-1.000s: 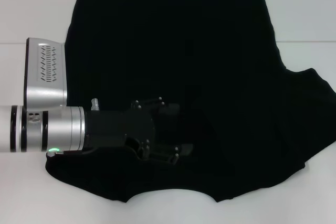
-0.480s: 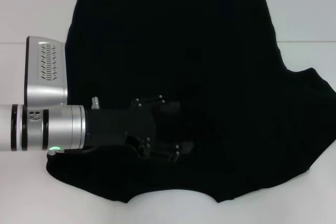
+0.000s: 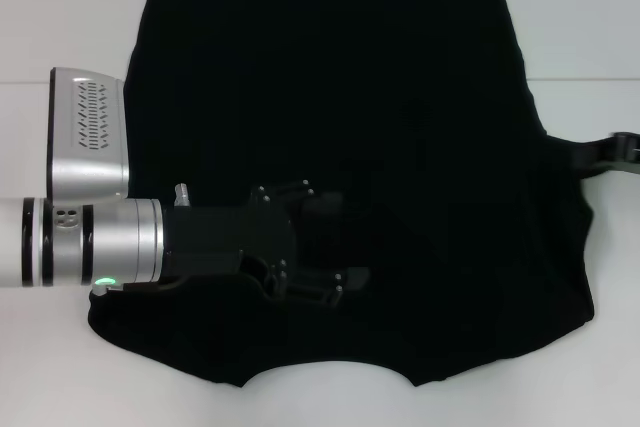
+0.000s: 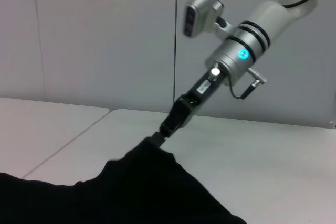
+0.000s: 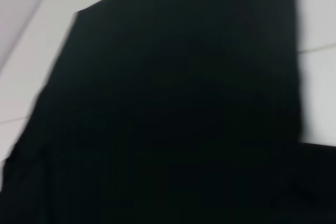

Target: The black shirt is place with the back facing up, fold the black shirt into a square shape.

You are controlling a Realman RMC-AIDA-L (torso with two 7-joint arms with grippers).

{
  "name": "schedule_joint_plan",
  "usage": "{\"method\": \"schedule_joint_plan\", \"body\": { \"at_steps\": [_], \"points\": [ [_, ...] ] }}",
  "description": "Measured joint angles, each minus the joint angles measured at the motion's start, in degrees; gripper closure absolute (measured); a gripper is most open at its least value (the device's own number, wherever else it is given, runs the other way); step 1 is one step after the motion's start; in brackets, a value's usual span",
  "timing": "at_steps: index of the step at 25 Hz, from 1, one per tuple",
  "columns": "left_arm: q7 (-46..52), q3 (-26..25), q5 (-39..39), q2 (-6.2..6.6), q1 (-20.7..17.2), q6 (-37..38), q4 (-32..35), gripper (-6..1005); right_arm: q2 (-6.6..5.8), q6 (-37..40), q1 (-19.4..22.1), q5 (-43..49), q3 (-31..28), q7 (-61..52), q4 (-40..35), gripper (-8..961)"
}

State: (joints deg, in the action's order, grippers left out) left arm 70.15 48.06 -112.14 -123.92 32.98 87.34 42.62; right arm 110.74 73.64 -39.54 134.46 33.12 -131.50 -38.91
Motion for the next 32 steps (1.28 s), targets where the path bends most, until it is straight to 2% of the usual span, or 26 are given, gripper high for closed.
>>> {"method": "schedule_joint_plan", "body": {
  "at_steps": [6, 10, 12, 15, 21, 27, 32],
  "points": [
    [0.25, 0.01, 0.00, 0.00, -0.11, -0.06, 0.00, 50, 1.87, -1.57, -4.95, 0.13, 7.86, -1.71, 0.81, 934],
    [0.84, 0.00, 0.00, 0.12, -0.11, -0.07, 0.00, 50, 2.35, -1.11, -7.24, 0.19, 13.73, -2.79, 1.56, 933],
    [0.89, -0.19, 0.00, 0.14, -0.11, -0.07, 0.00, 50, 2.72, -0.56, -7.92, 0.19, 16.58, -3.29, 1.33, 898],
    [0.93, -0.88, -0.14, 0.21, -0.11, -0.15, 0.00, 50, 2.82, -0.85, -8.27, 0.41, 17.82, -4.25, 1.09, 844],
    [0.94, -1.20, -0.10, 0.30, 0.02, -0.48, 0.01, 49, 1.12, -2.18, -6.64, 1.79, 16.92, -9.02, 0.99, 738],
    [0.94, -0.80, -0.26, 0.02, 0.26, -1.69, 0.01, 49, -1.00, -4.12, -3.64, 1.80, 13.77, -12.96, 2.27, 451],
    [0.96, -0.77, -0.40, 0.09, 0.32, -1.43, 0.01, 49, -2.44, -2.83, -3.31, 1.65, 12.64, -14.53, 5.85, 250]
  ]
}}
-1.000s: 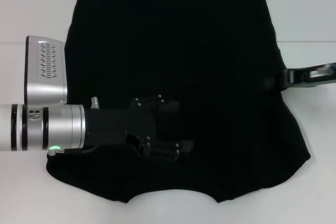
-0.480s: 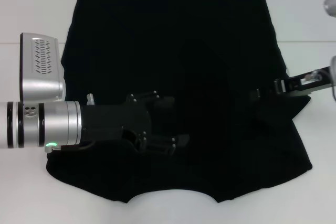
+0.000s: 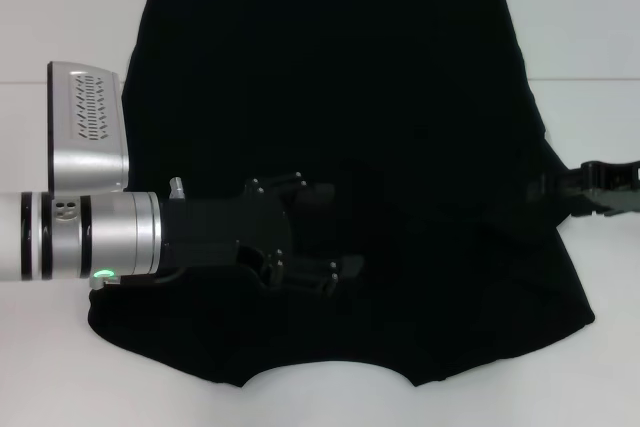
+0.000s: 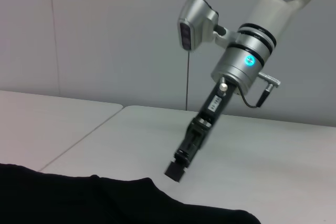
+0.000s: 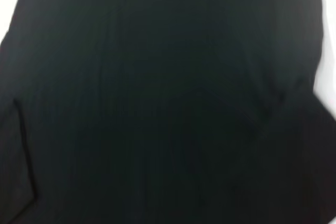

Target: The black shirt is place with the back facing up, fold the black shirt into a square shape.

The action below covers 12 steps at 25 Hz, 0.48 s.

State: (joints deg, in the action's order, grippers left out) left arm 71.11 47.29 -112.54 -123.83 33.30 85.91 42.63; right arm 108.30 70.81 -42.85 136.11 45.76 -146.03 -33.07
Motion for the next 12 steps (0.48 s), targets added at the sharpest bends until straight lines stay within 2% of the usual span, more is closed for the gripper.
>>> {"method": "schedule_joint_plan", "body": {
  "at_steps": [2, 8, 12],
  "points": [
    [0.00, 0.00, -0.03, 0.06, 0.01, 0.05, 0.00, 49, -0.21, 1.22, 0.01, -0.15, -0.25, -0.32, 0.92, 74],
    [-0.02, -0.17, -0.05, 0.19, -0.06, 0.22, 0.00, 49, -0.26, 4.27, 0.06, -0.21, -2.05, -2.30, 2.74, 163],
    [-0.05, -0.26, -0.05, 0.25, -0.19, 0.28, 0.00, 49, -0.28, 4.59, 0.13, -0.28, -2.24, -3.82, 3.25, 169]
  ]
}}
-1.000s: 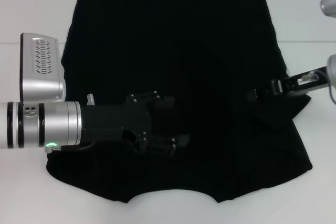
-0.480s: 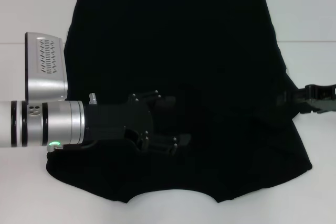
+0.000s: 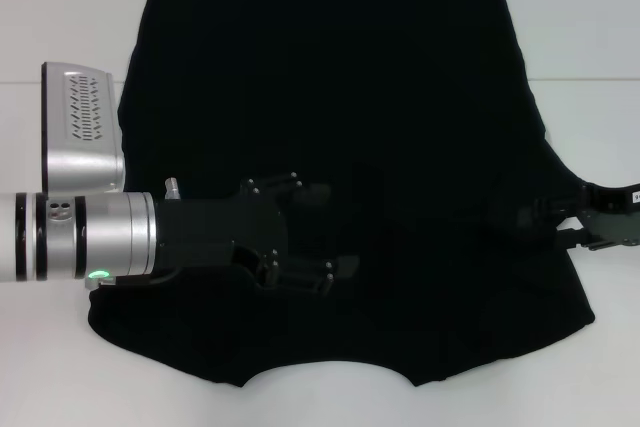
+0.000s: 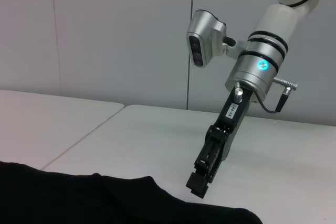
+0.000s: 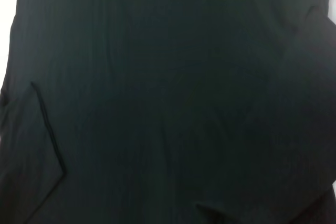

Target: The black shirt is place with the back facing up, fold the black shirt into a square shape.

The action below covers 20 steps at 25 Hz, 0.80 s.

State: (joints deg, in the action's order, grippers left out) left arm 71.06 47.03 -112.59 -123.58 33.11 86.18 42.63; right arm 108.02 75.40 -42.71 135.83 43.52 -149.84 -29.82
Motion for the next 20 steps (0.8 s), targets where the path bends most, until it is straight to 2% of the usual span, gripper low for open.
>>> {"method": "schedule_joint_plan", "body": {
  "at_steps": [8, 20],
  "points": [
    [0.04, 0.20, 0.00, -0.02, -0.12, 0.09, 0.00, 49, 0.04, -1.49, 0.00, 0.20, -0.37, -0.34, 1.78, 180],
    [-0.23, -0.18, 0.00, -0.08, -0.50, 0.13, 0.00, 50, 1.98, -7.87, -0.08, -0.11, -0.36, 0.25, 2.58, 198]
  ]
}}
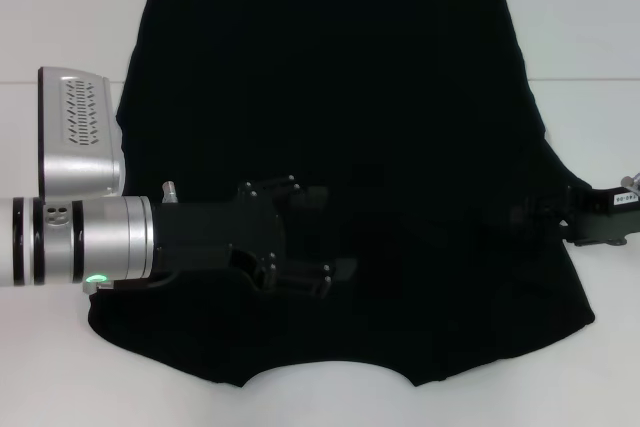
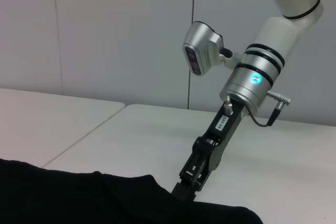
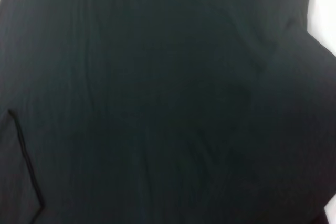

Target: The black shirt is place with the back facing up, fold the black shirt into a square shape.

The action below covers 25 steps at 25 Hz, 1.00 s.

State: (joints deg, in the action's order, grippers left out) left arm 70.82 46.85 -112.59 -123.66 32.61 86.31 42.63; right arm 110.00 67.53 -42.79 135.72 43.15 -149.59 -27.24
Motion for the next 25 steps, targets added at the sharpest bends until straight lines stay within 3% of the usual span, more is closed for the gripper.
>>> {"method": "schedule_joint_plan", "body": {
  "at_steps": [3, 6, 16, 22, 25],
  "points": [
    [-0.01, -0.01, 0.00, 0.03, -0.01, 0.00, 0.00, 50, 0.49, -1.48, -0.19, -0.02, 0.01, 0.00, 0.00, 202],
    [0.01, 0.00, 0.00, 0.10, -0.01, 0.00, 0.00, 50, 1.04, -2.94, -0.25, -0.02, 0.15, 0.00, 0.01, 423],
    [0.08, 0.00, 0.00, 0.25, -0.22, -0.19, 0.00, 49, 1.17, -4.42, -0.27, 0.22, 0.36, 0.75, 0.07, 631],
    [0.12, 0.00, 0.00, 0.27, -0.22, -0.41, 0.00, 49, 1.02, -4.71, -0.28, 0.25, 0.35, 0.82, -0.74, 858],
    [0.15, 0.00, 0.00, 0.27, -0.21, -0.50, 0.00, 49, 0.72, -4.94, -0.92, 0.25, 0.36, 0.99, -0.88, 911]
  ]
}}
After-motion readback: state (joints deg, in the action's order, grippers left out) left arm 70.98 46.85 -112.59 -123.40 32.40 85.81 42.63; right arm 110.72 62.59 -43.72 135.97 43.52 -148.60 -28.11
